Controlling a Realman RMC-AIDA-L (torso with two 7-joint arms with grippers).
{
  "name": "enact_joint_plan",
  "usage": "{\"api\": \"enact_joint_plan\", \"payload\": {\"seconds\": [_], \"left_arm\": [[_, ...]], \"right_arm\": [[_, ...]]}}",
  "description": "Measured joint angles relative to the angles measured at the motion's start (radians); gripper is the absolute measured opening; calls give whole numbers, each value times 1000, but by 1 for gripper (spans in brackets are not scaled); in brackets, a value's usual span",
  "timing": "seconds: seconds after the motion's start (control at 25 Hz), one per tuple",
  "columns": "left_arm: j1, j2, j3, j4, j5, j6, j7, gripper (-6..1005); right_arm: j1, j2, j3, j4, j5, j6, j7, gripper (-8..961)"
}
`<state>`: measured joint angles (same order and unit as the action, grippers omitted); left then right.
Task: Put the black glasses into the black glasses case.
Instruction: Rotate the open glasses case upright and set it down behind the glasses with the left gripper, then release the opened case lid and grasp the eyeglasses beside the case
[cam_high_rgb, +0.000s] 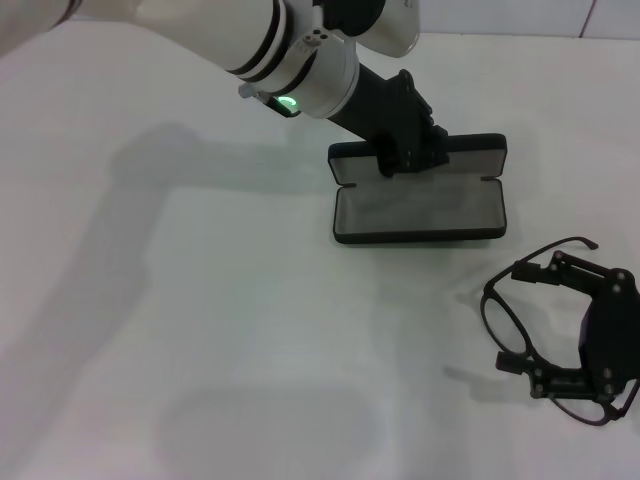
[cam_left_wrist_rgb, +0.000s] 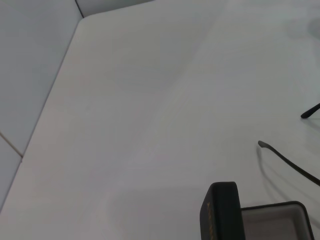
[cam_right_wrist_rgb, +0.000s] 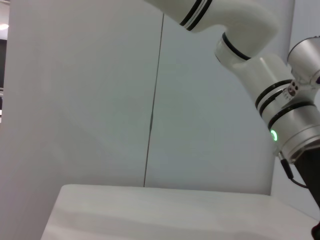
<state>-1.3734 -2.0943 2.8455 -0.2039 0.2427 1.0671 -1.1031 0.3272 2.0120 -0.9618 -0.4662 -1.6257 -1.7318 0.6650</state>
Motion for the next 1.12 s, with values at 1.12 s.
{"api": "enact_joint_plan", "payload": {"seconds": [1.12], "left_arm": [[204, 10, -1, -10, -382, 220, -39, 540]], "right_arm": [[-19, 2, -199, -918, -370, -54, 1215, 695]]}}
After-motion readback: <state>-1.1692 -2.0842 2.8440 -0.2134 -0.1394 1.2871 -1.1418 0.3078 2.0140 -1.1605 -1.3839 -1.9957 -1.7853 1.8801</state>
